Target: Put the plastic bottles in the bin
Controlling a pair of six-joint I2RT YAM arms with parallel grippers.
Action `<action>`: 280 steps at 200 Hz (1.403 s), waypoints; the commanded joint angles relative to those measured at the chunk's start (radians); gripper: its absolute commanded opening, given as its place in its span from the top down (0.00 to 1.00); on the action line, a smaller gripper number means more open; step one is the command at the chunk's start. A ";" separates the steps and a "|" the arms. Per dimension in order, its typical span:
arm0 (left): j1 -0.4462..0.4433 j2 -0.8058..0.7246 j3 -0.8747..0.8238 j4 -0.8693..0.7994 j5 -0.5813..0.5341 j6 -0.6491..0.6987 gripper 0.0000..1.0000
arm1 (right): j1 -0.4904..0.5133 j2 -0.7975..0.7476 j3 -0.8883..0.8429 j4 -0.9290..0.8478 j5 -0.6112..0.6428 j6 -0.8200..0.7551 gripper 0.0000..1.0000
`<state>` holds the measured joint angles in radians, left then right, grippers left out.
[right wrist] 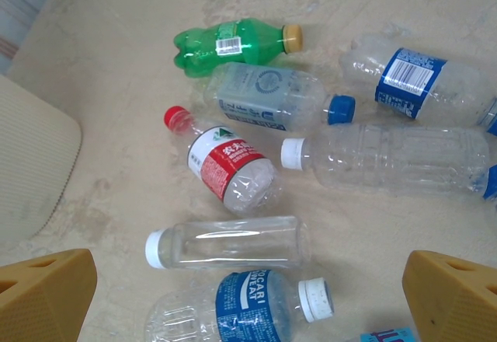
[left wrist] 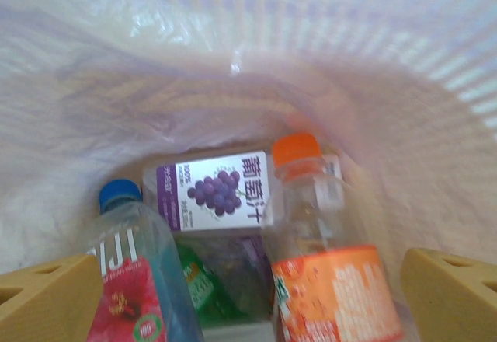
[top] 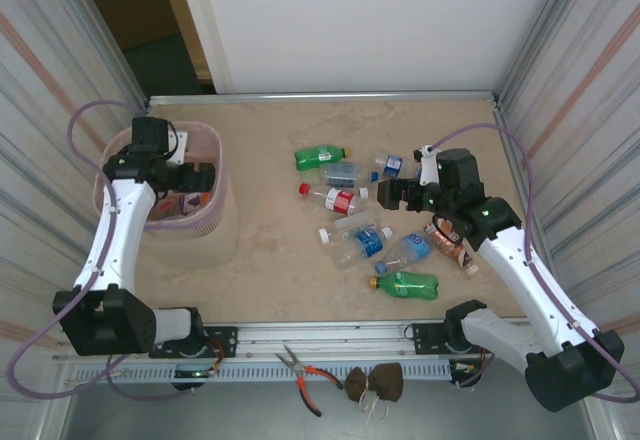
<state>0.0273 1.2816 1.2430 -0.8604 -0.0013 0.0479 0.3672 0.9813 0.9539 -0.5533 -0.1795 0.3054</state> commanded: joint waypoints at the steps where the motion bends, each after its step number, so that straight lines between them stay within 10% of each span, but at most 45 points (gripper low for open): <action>1: 0.004 0.000 -0.056 0.190 -0.052 0.011 0.01 | 0.008 -0.013 0.012 0.013 0.015 0.001 0.00; 121: 0.004 0.170 -0.124 0.744 0.068 0.033 0.01 | 0.011 -0.006 0.015 0.010 0.037 -0.015 0.00; 280: -0.053 0.678 0.385 0.823 0.227 0.071 0.01 | 0.011 0.017 0.089 -0.043 0.119 -0.033 0.00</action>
<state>-0.0174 1.9045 1.5558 -0.1188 0.1951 0.1184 0.3721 1.0142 1.0035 -0.5781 -0.0967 0.2974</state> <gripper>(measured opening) 0.986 0.999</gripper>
